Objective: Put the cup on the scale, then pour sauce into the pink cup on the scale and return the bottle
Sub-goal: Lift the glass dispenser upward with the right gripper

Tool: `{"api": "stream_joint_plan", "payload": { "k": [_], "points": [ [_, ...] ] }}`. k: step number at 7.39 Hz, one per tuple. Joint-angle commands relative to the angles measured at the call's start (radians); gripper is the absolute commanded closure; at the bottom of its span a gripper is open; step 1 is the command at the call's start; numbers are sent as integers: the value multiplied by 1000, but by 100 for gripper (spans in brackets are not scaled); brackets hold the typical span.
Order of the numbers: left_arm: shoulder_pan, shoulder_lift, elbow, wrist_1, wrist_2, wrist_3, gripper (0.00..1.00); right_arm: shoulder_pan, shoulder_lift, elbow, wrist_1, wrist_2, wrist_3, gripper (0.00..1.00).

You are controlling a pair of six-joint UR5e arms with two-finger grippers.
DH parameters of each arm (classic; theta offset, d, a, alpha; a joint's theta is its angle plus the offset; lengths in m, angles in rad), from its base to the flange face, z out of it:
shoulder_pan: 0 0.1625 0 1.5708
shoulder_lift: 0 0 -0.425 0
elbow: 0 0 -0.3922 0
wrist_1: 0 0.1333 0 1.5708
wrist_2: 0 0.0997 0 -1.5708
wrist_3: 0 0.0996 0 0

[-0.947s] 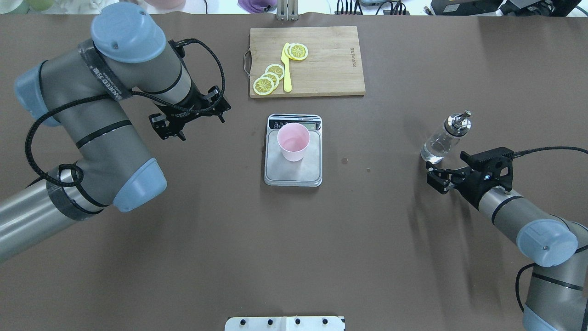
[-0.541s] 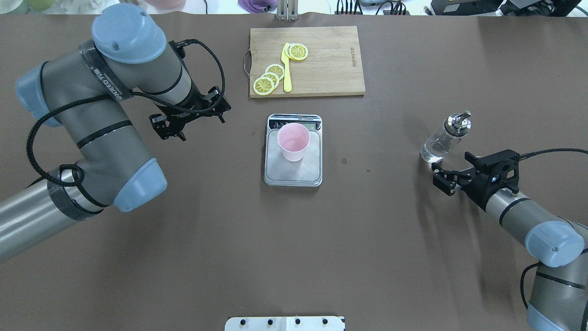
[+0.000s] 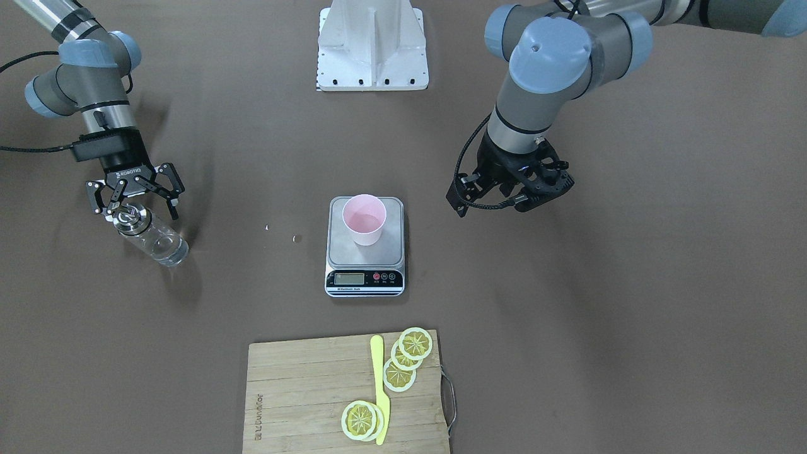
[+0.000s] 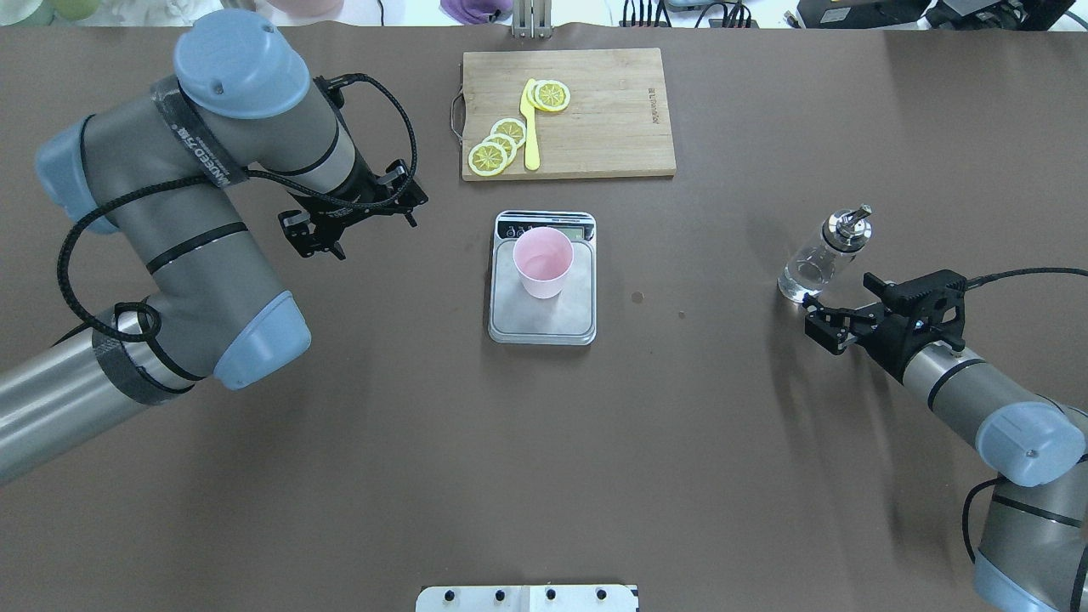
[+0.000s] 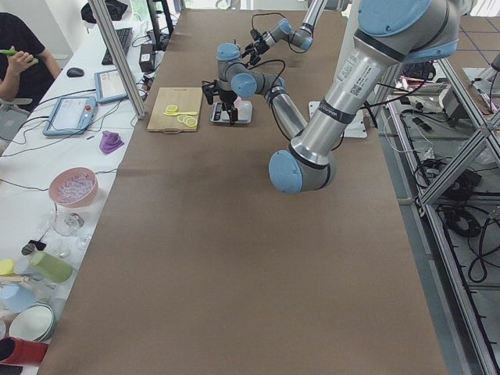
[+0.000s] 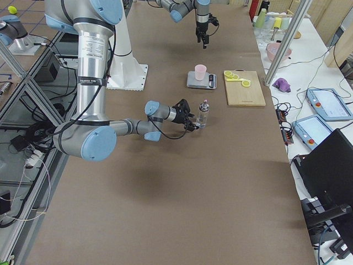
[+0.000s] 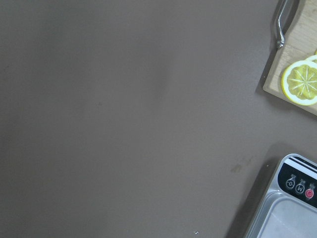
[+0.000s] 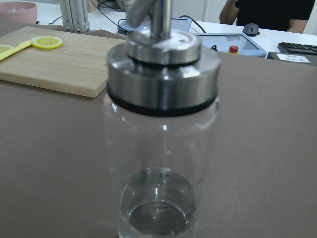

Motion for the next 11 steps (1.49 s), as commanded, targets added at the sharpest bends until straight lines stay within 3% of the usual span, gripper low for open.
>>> {"api": "stream_joint_plan", "payload": {
  "k": [1,9,11],
  "points": [
    [-1,0,1,0,0,0,2,11,34,-4,-7,-1,-17,1],
    [1,0,7,-6,-2,-2,2,54,62,-8,-24,31,-25,2],
    [1,0,7,-6,-2,-2,2,56,76,-23,-24,31,-23,15]
  ]
}}
